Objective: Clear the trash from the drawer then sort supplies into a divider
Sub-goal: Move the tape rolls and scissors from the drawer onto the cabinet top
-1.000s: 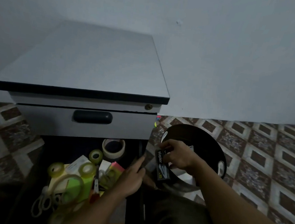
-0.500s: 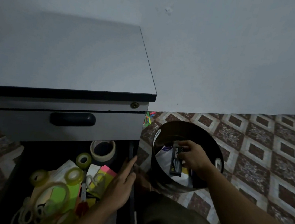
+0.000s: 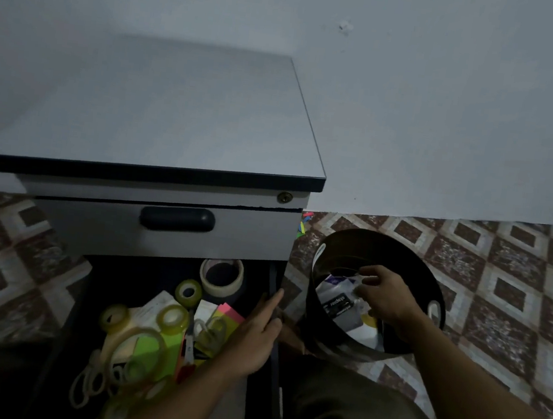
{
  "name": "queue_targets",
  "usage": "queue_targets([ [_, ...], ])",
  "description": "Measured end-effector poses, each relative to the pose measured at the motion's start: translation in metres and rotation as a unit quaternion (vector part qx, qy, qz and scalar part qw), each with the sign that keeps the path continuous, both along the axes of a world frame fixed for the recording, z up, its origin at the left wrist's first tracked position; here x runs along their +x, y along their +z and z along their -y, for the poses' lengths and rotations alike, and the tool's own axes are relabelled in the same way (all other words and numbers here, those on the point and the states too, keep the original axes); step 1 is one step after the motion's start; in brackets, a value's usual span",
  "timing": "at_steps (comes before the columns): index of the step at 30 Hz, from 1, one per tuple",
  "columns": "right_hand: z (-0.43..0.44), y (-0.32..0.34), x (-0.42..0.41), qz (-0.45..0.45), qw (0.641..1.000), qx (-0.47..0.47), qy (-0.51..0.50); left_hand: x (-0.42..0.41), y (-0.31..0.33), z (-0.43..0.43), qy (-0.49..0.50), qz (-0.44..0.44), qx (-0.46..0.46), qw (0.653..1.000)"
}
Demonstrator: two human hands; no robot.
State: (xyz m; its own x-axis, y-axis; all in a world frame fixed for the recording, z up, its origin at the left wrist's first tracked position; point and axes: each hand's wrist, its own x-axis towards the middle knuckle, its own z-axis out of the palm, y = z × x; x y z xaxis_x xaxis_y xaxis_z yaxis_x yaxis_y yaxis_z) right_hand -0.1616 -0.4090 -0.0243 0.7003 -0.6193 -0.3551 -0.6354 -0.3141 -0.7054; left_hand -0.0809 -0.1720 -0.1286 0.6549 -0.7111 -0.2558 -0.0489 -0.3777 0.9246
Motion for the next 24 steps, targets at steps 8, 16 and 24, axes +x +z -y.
queue_targets([
  [8, -0.057, 0.05, 0.026, 0.019, 0.994, -0.033, 0.105, 0.028, 0.034, -0.057, 0.008, 0.037, 0.064, 0.997],
  [16, -0.139, 0.057, 0.059, 0.001, 0.979, -0.024, 0.203, 0.072, 0.05, -0.167, 0.114, 0.08, 0.144, 0.98],
  [24, -0.212, 0.005, 0.071, -0.024, 0.967, 0.03, 0.253, 0.073, 0.046, -0.227, 0.119, 0.064, 0.202, 0.97],
])
